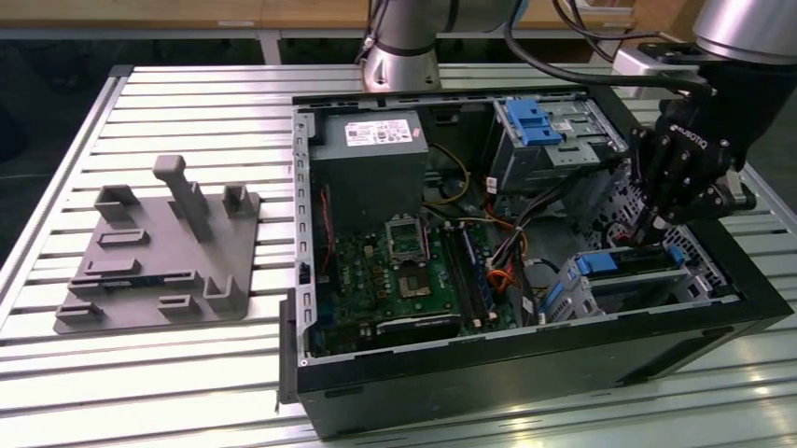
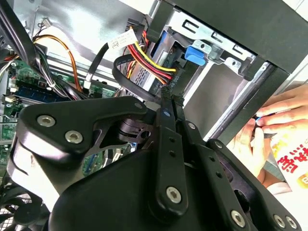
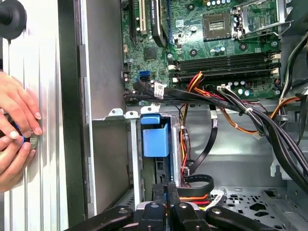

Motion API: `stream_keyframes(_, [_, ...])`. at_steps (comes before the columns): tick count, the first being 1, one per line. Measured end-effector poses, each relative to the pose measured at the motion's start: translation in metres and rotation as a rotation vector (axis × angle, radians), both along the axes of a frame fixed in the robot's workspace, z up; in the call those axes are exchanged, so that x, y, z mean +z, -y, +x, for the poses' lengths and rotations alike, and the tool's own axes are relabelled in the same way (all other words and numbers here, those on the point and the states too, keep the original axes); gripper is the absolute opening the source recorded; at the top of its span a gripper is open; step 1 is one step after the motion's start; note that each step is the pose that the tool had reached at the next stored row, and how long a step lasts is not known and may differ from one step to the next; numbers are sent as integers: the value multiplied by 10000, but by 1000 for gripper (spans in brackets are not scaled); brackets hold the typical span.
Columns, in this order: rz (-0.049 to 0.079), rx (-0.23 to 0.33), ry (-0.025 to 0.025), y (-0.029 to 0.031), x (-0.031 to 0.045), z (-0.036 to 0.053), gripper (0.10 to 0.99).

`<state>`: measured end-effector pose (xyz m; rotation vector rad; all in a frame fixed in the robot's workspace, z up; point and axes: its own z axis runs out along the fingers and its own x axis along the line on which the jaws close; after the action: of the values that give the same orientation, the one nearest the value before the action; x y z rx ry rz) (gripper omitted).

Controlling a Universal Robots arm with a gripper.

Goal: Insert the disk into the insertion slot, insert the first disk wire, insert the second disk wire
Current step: 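Insert the second disk wire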

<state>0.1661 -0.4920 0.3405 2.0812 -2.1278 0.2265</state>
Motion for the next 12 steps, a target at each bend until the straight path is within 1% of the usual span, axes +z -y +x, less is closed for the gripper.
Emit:
stream_keyframes(8, [0, 2, 11, 1, -1, -4, 141])
stream_keyframes(9, [1, 4, 22, 1, -2, -6, 141])
stream_keyframes(12, [1, 27, 93, 1, -3, -15, 141])
